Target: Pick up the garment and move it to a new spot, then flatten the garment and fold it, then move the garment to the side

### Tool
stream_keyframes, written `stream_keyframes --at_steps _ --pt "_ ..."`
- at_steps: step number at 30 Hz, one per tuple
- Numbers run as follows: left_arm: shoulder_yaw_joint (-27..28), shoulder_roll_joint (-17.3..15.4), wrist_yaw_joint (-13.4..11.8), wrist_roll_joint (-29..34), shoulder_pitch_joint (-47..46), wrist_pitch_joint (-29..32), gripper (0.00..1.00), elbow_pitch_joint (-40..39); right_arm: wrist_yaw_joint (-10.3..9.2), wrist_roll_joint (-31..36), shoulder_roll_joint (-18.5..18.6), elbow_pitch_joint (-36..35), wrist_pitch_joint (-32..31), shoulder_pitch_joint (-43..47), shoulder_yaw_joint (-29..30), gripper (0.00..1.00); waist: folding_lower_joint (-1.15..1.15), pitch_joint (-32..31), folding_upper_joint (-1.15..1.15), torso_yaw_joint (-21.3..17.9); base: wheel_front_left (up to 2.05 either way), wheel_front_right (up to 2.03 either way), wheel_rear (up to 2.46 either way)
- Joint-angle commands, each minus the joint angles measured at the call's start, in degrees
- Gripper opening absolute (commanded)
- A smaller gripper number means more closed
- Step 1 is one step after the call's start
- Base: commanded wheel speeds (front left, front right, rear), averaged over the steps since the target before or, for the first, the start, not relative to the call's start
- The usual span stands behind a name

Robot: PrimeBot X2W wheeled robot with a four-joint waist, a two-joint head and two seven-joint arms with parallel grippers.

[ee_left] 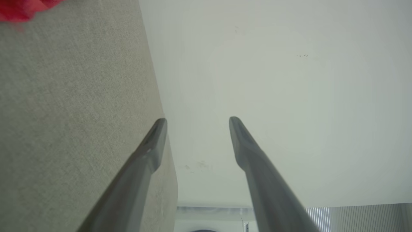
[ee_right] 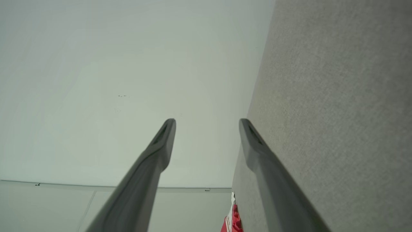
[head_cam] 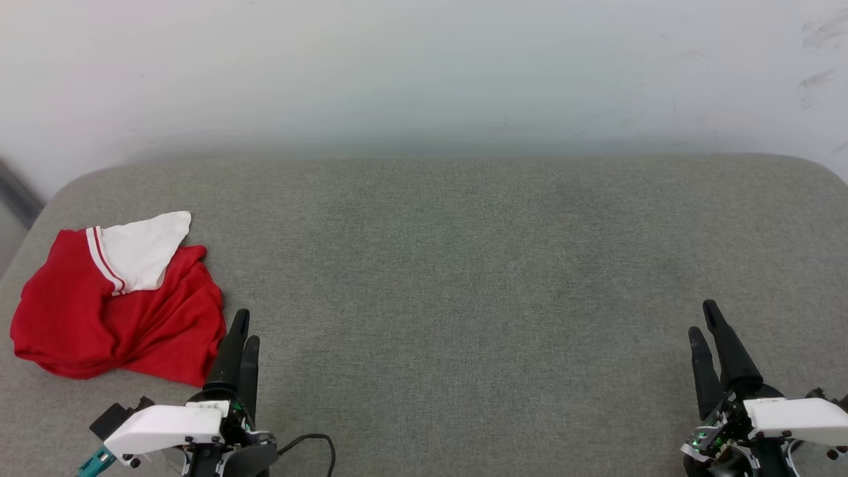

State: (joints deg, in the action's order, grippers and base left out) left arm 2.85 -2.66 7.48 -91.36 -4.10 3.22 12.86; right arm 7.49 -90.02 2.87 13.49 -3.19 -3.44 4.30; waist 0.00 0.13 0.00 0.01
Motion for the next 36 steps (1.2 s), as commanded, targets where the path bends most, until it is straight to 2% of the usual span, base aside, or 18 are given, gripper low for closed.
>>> stream_keyframes --at_steps 1,11,16,25,26,36 --pt "-0.54 -0.12 0.02 0.78 -1.29 -0.68 1.00 -1.81 0.01 0.98 0.33 -1.51 0.66 -0.61 -0.47 1.00 0.00 -0.02 0.00 0.02 0.00 0.00 0.00" --pt "-2.04 -0.14 0.02 5.19 -0.98 -2.94 1.00 -4.62 0.01 9.21 0.80 -3.39 2.93 -0.26 -1.15 1.00 0.00 -0.11 0.00 -0.04 0.00 0.00 0.00" --pt "-2.72 -0.15 0.02 10.02 -0.99 -4.12 1.00 -5.45 0.01 15.48 0.81 -4.88 4.10 0.02 -1.70 1.00 0.00 -0.16 0.00 -0.11 0.00 0.00 0.00" --pt "-3.31 -0.16 0.02 21.39 -0.85 -6.05 1.00 -5.92 0.01 28.54 0.93 -6.24 5.86 0.59 -2.37 1.00 0.00 -0.25 0.00 -0.10 0.00 0.00 0.00" --pt "-3.72 -0.17 0.02 25.20 -0.91 -6.66 1.00 -5.80 0.01 33.12 0.86 -6.58 6.08 0.86 -2.05 1.00 0.00 -0.27 0.00 -0.05 0.00 0.00 0.00" --pt "-4.22 -0.26 -0.10 39.48 -0.80 -8.59 1.00 -5.41 0.00 46.20 0.21 -8.65 6.69 1.69 -1.35 1.00 0.00 -0.46 0.00 0.13 0.00 0.00 0.00"
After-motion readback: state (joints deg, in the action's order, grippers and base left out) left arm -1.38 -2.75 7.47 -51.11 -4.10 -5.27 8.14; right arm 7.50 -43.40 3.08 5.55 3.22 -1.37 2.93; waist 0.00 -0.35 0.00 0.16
